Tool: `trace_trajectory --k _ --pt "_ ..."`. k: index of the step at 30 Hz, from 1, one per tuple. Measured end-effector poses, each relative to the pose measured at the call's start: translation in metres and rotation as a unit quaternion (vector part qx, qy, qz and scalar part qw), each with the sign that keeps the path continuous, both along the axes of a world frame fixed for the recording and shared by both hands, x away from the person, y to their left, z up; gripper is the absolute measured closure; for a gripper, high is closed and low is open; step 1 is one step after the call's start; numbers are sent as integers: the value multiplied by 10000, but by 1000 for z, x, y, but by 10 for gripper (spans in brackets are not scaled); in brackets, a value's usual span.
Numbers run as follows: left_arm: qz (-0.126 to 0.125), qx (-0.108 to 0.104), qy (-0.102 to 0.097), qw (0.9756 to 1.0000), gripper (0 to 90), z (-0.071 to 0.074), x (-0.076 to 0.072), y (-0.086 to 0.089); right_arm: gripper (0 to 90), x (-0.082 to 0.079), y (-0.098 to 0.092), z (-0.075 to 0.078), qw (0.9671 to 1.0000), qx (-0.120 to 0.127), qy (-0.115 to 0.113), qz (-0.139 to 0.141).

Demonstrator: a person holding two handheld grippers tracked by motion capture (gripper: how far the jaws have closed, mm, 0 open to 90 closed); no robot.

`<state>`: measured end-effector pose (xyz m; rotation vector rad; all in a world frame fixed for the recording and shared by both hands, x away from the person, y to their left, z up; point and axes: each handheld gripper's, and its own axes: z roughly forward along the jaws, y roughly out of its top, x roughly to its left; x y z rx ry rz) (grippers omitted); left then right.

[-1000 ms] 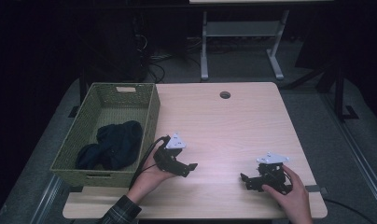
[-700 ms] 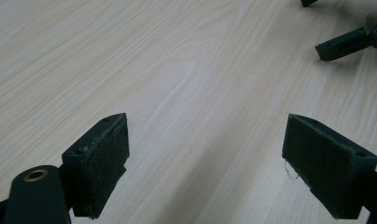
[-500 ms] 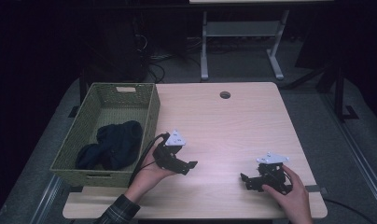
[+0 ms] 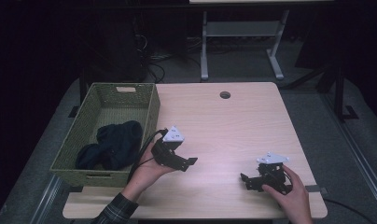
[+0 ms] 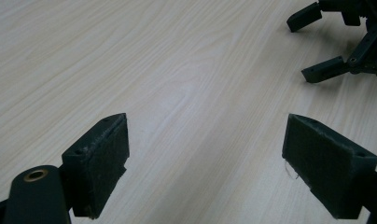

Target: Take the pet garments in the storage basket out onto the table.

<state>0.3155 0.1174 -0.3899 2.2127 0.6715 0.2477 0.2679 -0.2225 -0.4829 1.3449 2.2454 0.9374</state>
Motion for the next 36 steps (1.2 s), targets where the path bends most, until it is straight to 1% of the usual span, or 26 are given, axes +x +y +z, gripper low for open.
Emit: trace_trajectory --k 9,12,14,15,16,19,23,25,30,32,33,36 --pt "26 -102 -45 9999 142 10 2 4 4 0 0 0 10000 -7 3 1" --pt "39 -127 -91 9999 142 14 3 7 4 0 0 0 10000 -7 4 0" --pt "75 -211 -126 9997 142 16 4 9 4 0 0 0 10000 -7 3 2" --pt "62 -200 -144 9997 142 18 4 11 4 0 0 0 10000 -9 -1 5" --pt "90 -226 -126 9996 142 19 4 12 4 0 0 0 10000 -10 -4 6" --pt "90 -215 -138 9996 141 21 5 15 4 0 0 0 10000 -12 -10 11" --pt "128 -282 -116 9995 141 24 6 21 4 0 0 0 10000 -13 -14 15" --pt "163 -375 -100 9991 140 25 6 23 4 0 0 0 10000 -13 -14 16" --pt "158 -459 -71 9988 139 27 6 27 4 0 0 0 10000 -11 -14 16" --pt "171 -432 -116 9989 139 29 6 29 4 0 0 0 10000 -11 -14 16" --pt "200 -510 -92 9985 139 31 7 32 4 0 0 0 10000 -12 -15 16" --pt "220 -513 -153 9983 139 34 7 36 4 0 0 0 10000 -11 -15 16"
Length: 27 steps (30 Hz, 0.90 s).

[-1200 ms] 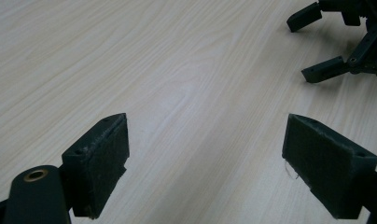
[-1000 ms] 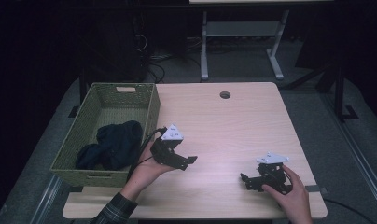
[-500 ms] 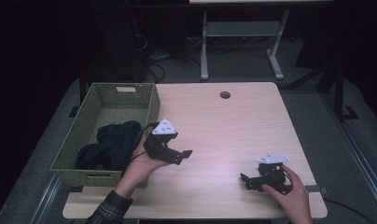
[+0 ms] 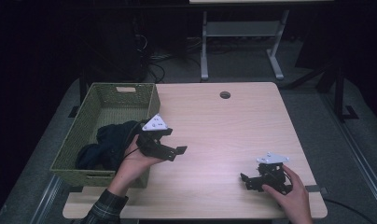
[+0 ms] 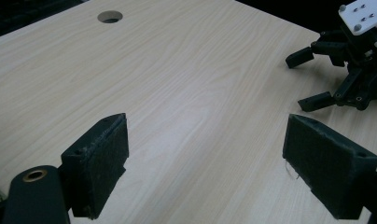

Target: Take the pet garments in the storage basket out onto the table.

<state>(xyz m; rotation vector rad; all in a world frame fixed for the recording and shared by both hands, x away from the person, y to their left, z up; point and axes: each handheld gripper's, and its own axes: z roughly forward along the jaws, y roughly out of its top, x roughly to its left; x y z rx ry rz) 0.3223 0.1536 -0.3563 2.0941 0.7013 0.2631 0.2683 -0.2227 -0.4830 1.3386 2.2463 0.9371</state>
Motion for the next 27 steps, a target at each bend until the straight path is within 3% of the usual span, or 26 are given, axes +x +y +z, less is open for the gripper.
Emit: trace_trajectory --k 14,27 --pt "162 67 -88 9998 132 3 4 20 4 0 0 0 10000 0 1 2" --pt "280 69 -9 9996 140 1 8 35 4 0 0 0 10000 -6 -9 13"
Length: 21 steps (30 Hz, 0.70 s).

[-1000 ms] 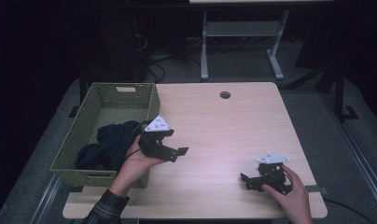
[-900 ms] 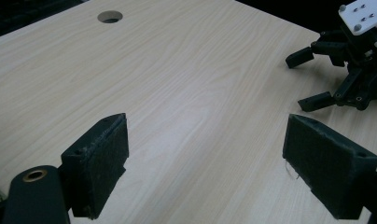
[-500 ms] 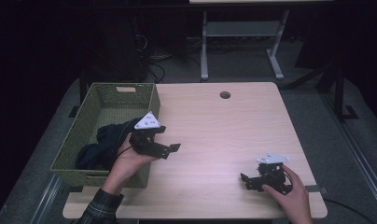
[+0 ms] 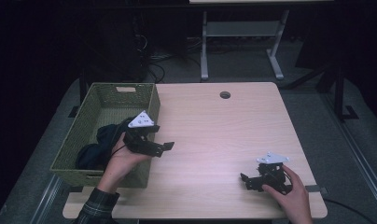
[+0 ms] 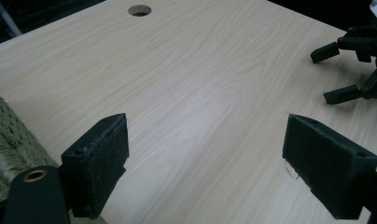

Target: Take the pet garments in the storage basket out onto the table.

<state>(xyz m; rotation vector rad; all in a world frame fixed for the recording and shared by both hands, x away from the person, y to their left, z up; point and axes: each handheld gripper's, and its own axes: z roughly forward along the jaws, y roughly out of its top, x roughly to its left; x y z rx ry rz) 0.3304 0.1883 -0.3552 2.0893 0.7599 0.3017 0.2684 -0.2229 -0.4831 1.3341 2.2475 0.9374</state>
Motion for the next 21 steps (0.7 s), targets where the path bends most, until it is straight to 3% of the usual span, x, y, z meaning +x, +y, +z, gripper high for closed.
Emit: trace_trajectory --k 21 --pt "399 47 53 9992 145 -1 7 35 4 0 0 0 10000 3 9 -4"
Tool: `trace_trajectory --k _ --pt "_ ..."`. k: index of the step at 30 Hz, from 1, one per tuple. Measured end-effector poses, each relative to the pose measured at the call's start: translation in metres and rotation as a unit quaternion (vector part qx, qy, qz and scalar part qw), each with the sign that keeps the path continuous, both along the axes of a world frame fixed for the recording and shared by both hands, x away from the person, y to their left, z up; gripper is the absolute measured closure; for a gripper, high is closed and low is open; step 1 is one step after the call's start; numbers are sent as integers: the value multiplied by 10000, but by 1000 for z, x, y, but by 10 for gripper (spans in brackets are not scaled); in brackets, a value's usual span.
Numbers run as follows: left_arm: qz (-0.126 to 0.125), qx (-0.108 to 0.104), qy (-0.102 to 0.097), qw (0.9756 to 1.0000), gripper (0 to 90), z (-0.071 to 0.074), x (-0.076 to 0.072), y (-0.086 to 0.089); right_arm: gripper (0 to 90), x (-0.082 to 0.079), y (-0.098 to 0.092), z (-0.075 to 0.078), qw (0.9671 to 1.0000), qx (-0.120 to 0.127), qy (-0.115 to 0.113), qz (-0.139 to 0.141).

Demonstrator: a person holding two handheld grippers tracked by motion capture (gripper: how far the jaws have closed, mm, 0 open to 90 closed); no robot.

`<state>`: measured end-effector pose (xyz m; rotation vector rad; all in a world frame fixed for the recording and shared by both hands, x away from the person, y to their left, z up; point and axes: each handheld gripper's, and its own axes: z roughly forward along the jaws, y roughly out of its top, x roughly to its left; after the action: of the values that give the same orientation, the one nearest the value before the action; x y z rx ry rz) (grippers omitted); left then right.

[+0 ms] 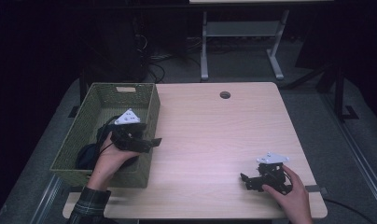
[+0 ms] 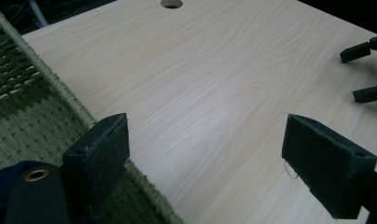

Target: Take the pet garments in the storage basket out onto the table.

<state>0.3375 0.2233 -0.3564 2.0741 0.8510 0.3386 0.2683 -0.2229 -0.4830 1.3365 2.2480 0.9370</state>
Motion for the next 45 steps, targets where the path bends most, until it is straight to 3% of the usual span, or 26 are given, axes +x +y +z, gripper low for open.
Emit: trace_trajectory --k 29,37,45 --pt "450 301 13 9985 167 1 5 56 4 0 0 0 10000 4 4 -8" --pt "674 404 22 9969 168 1 5 75 4 0 0 0 10000 2 3 -5" --pt "821 639 148 9945 167 -1 6 90 4 0 0 0 10000 1 2 -5"
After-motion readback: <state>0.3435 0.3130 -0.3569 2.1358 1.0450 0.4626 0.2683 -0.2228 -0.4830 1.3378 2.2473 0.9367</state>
